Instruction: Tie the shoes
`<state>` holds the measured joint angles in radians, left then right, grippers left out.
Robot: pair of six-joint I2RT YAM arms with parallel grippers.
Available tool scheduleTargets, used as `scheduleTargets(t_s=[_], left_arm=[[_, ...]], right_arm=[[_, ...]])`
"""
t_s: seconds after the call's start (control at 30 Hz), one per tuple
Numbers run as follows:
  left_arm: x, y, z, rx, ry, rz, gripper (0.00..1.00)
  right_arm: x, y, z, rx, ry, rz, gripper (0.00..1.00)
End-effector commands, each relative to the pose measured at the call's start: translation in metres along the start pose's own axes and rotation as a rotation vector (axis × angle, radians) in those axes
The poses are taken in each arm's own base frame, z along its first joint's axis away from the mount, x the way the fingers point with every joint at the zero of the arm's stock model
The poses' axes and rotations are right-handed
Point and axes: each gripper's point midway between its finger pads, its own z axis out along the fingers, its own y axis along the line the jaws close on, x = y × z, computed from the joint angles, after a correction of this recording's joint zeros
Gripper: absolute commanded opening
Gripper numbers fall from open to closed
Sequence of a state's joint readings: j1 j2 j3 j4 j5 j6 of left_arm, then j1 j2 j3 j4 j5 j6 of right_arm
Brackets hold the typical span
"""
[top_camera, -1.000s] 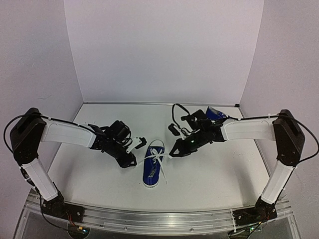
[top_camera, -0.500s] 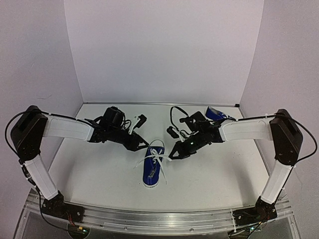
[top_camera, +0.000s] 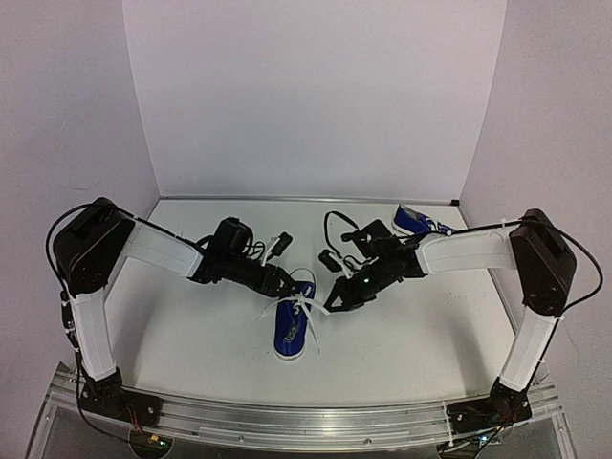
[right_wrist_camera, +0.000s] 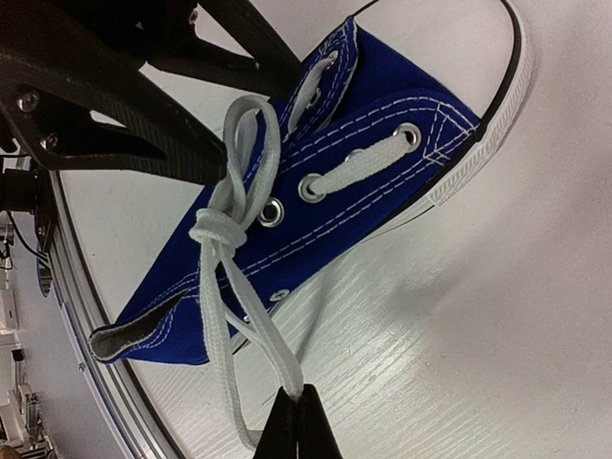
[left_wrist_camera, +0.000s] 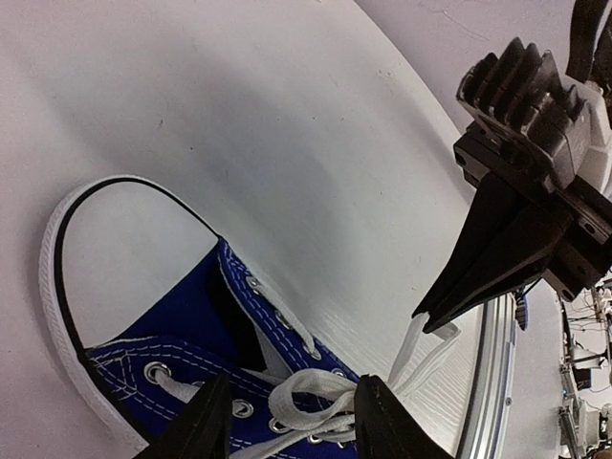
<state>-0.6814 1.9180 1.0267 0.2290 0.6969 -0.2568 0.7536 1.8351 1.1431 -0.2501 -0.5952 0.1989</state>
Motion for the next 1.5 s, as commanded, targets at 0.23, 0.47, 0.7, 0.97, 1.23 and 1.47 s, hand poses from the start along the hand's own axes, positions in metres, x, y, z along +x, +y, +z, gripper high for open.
scheduleTargets(t_s=[0.23,0.47,0.7,0.97,1.23,1.47], left_arm=[[-0.029,-0.017,-0.003,0.079,-0.098,0.01,0.02],[-0.035,-0.01,-0.039,-0.052,-0.202,0.021,0.0],[-0.036,0.001,-0.058,-0.169,-0.28,0.005,0.0],[-0.028,0.028,-0.082,-0.324,-0.358,-0.058,0.0],[-0.013,0.049,-0.099,-0.419,-0.424,-0.149,0.0],[0.0,0.052,-0.089,-0.387,-0.395,-0.183,0.0]], right_arm=[[0.001,-0.003,0.007,0.006,0.006,-0.012,0.0],[0.011,-0.023,0.011,0.076,0.021,0.014,0.0],[0.02,-0.045,0.013,0.133,0.034,0.047,0.0],[0.027,-0.068,0.008,0.184,0.036,0.077,0.0],[0.039,-0.089,0.013,0.211,0.051,0.11,0.0],[0.034,-0.096,0.011,0.191,0.016,0.141,0.0]])
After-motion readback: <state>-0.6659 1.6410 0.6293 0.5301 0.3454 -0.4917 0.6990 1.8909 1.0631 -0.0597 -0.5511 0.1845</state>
